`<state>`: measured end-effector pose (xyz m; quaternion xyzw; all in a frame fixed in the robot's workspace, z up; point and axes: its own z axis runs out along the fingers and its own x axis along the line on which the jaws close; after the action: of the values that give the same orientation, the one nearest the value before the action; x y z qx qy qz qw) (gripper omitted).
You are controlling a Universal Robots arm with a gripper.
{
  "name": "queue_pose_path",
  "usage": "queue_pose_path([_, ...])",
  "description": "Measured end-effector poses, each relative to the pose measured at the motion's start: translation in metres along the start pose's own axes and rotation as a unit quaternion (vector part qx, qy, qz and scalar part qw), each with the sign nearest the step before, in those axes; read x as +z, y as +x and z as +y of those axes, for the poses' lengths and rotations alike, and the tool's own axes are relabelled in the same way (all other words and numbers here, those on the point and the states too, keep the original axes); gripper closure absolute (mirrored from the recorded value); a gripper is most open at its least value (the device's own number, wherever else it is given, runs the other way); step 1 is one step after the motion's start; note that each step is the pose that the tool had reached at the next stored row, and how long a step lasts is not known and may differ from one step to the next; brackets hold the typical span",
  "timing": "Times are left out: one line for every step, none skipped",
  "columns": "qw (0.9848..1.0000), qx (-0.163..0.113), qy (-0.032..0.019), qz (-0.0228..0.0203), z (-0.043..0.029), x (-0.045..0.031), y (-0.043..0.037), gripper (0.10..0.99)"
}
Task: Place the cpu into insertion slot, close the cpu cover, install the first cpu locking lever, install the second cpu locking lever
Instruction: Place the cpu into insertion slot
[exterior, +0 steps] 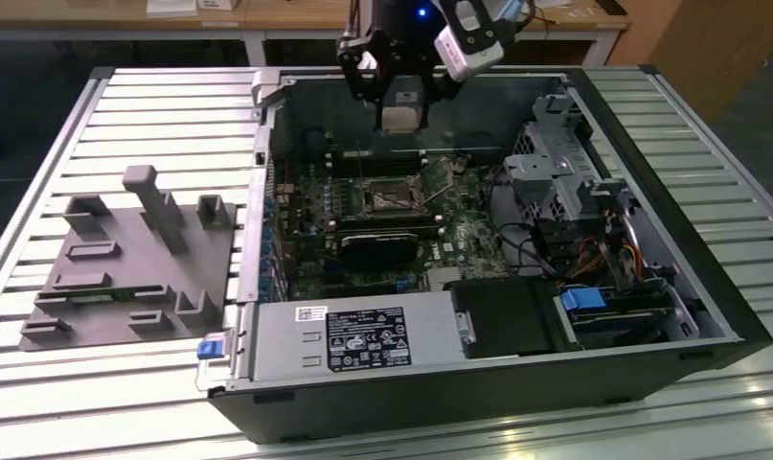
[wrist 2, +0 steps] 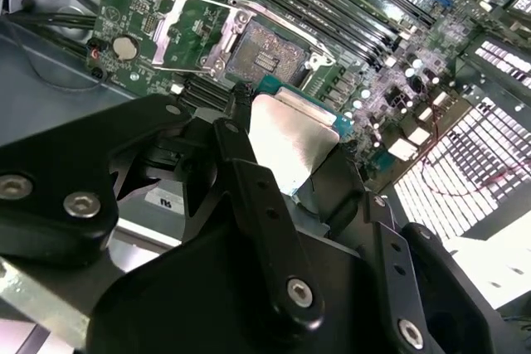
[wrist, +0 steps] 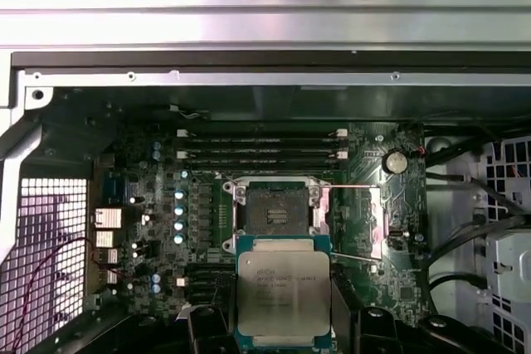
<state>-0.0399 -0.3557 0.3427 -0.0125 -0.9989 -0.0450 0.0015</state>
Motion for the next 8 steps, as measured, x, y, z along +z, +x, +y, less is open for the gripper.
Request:
queue_pose_path([1.0000,0.000,0.0000,0.0000,-0.0001,0.0017,0.0000,0.549])
queue_pose_path([1.0000,0.000,0.0000,0.0000,-0.0003,0.0033,0.0000,0.549])
queue_pose_path([1.0000,0.000,0.0000,0.0000,-0.0004,0.0046,0.0000,0.549])
queue_pose_path([1.0000,0.000,0.0000,0.0000,-0.0005,0.0057,0.0000,0.549])
queue_pose_path([1.0000,0.000,-0.0001,0.0000,-0.0006,0.0068,0.0000,0.549])
queue_pose_path([1.0000,0.000,-0.0002,0.0000,-0.0007,0.0079,0.0000,0.549])
queue_pose_path([1.0000,0.000,-0.0003,0.0000,-0.0008,0.0091,0.0000,0.549])
queue_pose_path([1.0000,0.000,-0.0003,0.0000,-0.0009,0.0103,0.0000,0.549])
